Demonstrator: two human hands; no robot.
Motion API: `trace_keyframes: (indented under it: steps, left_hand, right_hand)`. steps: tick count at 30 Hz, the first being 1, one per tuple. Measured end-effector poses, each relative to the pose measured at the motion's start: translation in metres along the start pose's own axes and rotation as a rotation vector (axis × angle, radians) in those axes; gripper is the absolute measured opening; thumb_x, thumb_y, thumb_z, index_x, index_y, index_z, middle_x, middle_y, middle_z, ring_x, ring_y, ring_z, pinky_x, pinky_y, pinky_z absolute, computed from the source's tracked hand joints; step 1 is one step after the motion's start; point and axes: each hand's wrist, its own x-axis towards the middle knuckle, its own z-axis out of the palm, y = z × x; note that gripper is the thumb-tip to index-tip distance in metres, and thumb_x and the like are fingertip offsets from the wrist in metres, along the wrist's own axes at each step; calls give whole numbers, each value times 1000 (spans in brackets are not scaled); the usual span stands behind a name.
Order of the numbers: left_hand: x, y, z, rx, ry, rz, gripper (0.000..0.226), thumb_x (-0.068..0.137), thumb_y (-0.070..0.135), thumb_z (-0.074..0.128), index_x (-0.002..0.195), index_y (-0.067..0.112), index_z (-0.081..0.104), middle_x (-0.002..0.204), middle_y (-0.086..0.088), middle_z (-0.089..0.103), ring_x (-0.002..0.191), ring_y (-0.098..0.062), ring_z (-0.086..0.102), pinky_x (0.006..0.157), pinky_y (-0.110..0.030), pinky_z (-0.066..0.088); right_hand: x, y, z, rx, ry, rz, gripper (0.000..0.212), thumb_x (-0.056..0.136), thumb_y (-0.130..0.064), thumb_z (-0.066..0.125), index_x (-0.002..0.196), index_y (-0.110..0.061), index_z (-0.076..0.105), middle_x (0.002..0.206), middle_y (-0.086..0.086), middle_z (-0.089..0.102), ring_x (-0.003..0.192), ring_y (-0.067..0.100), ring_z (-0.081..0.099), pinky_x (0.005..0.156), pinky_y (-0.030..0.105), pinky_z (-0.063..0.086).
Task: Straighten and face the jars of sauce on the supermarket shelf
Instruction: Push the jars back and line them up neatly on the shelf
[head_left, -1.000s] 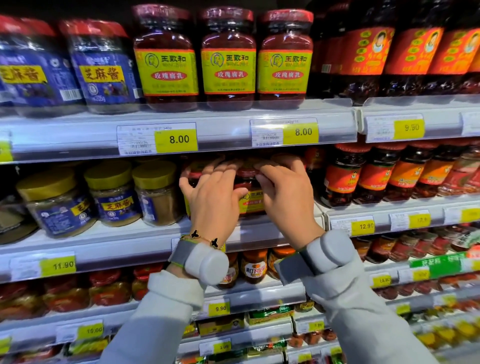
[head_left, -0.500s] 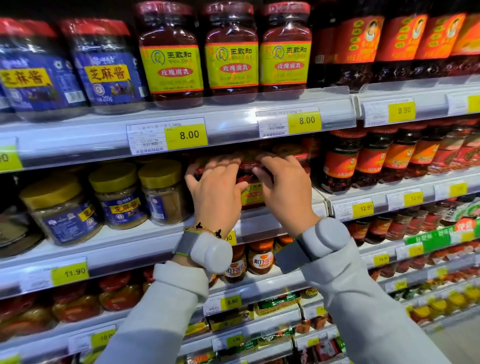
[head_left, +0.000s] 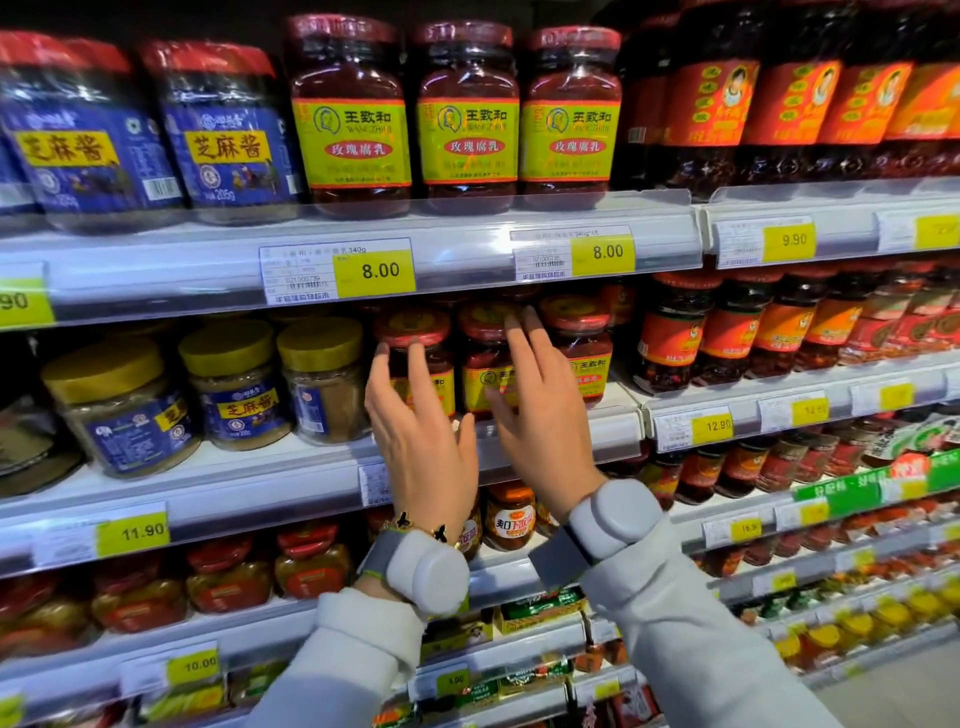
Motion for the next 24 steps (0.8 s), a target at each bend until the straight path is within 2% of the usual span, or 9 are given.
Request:
trace_keyframes:
  steps: [2,5,7,9,15,20,24]
  left_hand:
    - [-7,-1,0,-58,-13,-92,83,76,13,71,142,5,21,146,-21,19,134,-33,23,108,-36,26]
    - [-15,-1,-2,-120,-52,-200,87,79,12,68,145,9,12,149,-14,16,134,-28,28,102,-26,30]
    - [-15,-3,-4,-112,-69,-265,85,82,14,65,146,12,10,149,-11,22,132,-27,33,99,-33,37]
    - [-12,-3,-6,-110,-62,-315,79,83,15,62,146,12,14,148,-11,28,132,-28,34,101,-37,36]
    - [-9,-7,-9,-87,-59,-284,68,84,12,59,143,13,25,142,-8,39,129,-26,38,99,-36,36]
    - [-2,-16,-11,-97,-59,-285,56,88,12,54,140,11,34,138,-9,45,124,-27,42,97,-35,36]
    - [5,-17,-14,-30,-128,-302,50,94,18,46,141,12,30,139,-9,44,122,-30,44,92,-39,37]
  right_hand:
    - [-11,-1,4,51,33,55,57,87,-14,56,138,-6,32,147,20,29,130,34,35,105,38,33]
    - [-27,-2,10,88,26,130,59,88,-12,55,141,-6,28,146,17,30,135,30,29,109,38,32]
    - [-33,-5,14,101,27,140,58,87,-10,55,140,-3,30,142,17,36,132,30,34,106,39,36]
    - [-36,-6,15,110,56,154,56,87,-8,55,137,0,33,137,18,42,127,29,40,105,36,37]
    - [-34,-8,16,137,80,181,55,84,-5,54,135,1,36,132,17,46,123,29,42,102,31,34]
    - [-34,-2,10,149,41,161,57,81,1,54,135,-1,36,133,16,45,125,28,40,103,21,25]
    - [-33,-1,3,177,42,149,55,80,2,54,133,-2,39,127,15,47,119,27,44,98,21,30]
